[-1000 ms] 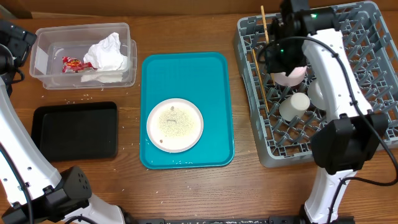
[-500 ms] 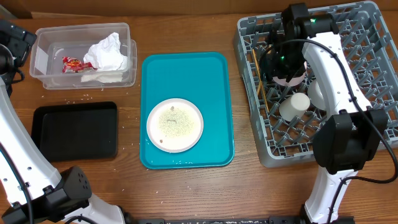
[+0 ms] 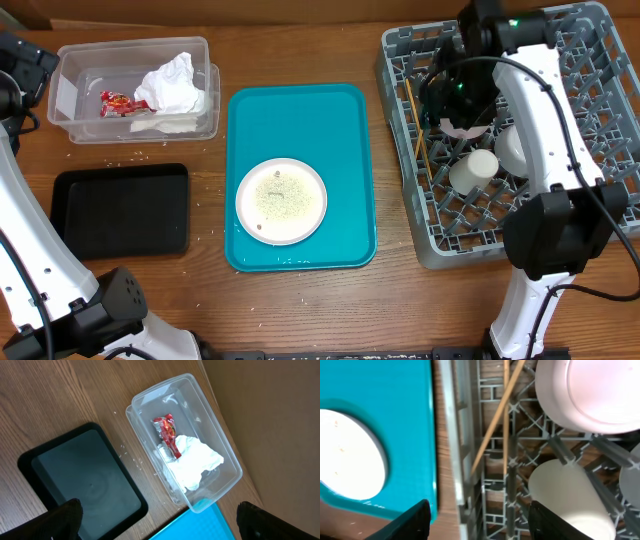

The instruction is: Sort waste into correct bins and load items into the dishwasher

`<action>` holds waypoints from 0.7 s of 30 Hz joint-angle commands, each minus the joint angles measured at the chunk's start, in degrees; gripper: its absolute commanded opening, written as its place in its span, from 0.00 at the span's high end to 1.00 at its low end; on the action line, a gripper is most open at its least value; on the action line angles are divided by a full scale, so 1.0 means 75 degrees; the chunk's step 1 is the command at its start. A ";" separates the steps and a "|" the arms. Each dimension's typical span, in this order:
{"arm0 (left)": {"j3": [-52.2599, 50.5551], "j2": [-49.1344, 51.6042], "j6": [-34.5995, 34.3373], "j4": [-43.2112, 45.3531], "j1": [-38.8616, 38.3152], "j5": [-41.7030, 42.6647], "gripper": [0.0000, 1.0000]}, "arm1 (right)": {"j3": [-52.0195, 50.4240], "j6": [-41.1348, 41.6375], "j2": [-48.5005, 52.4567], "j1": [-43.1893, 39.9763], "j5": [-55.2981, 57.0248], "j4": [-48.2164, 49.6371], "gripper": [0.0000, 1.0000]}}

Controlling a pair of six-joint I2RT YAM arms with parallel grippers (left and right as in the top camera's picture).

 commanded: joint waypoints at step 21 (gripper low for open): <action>0.0006 0.0052 0.0114 0.0006 -0.0052 -0.0090 0.00 | 0.0895 0.0172 -0.0402 0.0009 -0.1209 -0.0592 0.36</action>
